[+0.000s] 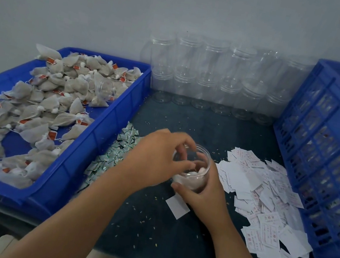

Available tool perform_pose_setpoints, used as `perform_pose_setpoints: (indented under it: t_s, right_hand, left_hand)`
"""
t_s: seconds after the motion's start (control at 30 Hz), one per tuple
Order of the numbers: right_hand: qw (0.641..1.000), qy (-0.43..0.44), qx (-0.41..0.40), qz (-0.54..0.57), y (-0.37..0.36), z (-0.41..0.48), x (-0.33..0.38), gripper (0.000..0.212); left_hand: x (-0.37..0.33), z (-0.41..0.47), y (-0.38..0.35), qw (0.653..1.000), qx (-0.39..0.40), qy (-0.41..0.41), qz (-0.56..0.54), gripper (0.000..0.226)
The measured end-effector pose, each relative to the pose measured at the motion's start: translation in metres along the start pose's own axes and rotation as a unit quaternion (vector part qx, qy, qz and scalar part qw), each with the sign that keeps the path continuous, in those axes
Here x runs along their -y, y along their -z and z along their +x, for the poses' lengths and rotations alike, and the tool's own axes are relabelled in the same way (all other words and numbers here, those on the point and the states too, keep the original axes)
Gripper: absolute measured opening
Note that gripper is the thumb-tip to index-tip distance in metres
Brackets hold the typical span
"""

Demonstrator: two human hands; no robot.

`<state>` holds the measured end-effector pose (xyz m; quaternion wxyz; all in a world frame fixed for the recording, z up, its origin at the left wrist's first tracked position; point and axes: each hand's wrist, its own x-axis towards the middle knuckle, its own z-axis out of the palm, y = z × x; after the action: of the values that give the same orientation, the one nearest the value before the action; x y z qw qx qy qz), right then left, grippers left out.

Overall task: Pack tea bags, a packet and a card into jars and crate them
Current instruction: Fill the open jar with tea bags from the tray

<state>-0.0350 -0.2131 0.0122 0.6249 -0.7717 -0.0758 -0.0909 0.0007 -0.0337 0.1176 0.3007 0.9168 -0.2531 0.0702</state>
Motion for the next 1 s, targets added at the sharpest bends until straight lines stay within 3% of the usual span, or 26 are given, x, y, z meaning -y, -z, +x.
perform_pose_setpoints:
  t_s: [0.07,0.1,0.17,0.23,0.27,0.33,0.4,0.5,0.63,0.8,1.0]
  right_hand:
    - [1.0,0.006,-0.003,-0.012,0.0,0.0,-0.001,0.081]
    - [1.0,0.006,-0.004,-0.018,-0.001,0.0,-0.002,0.082]
    - [1.0,0.005,-0.01,-0.026,-0.001,0.0,-0.002,0.084]
    - [0.999,0.004,-0.014,-0.032,0.0,-0.001,-0.003,0.085]
    - [0.999,0.001,-0.013,-0.033,0.0,0.0,-0.004,0.085]
    - [0.999,-0.006,-0.006,-0.033,0.0,-0.001,-0.005,0.086]
    - [0.999,-0.008,-0.003,-0.037,-0.001,-0.001,-0.004,0.087]
    - [0.999,-0.008,-0.003,-0.045,-0.001,0.0,-0.003,0.087]
    - [0.999,-0.011,-0.006,-0.047,-0.001,-0.001,-0.002,0.089]
    - [0.999,-0.012,-0.005,-0.046,-0.001,-0.002,-0.002,0.088]
    - [0.999,-0.012,0.001,-0.048,-0.001,-0.002,-0.002,0.087]
  left_hand:
    - [0.0,-0.003,-0.004,0.999,0.02,-0.023,0.017,0.007]
    - [0.001,-0.004,-0.004,1.0,0.013,-0.021,-0.002,0.011]
    - [0.008,-0.004,0.001,0.996,-0.054,0.034,-0.061,0.015]
    - [0.026,-0.006,0.009,0.987,-0.118,0.1,-0.033,0.012]
    - [0.039,-0.009,0.012,0.984,-0.103,0.147,0.021,0.012]
    - [0.063,-0.022,0.012,0.956,0.021,0.248,0.156,0.035]
    - [0.078,-0.033,0.006,0.921,0.118,0.298,0.221,0.05]
    - [0.084,-0.04,-0.001,0.94,0.081,0.307,0.123,0.045]
    - [0.081,-0.039,0.002,0.959,0.015,0.28,0.034,0.057]
    - [0.079,-0.034,0.012,0.968,-0.037,0.246,-0.005,0.018]
    - [0.065,-0.026,0.023,0.951,-0.126,0.251,-0.129,0.024]
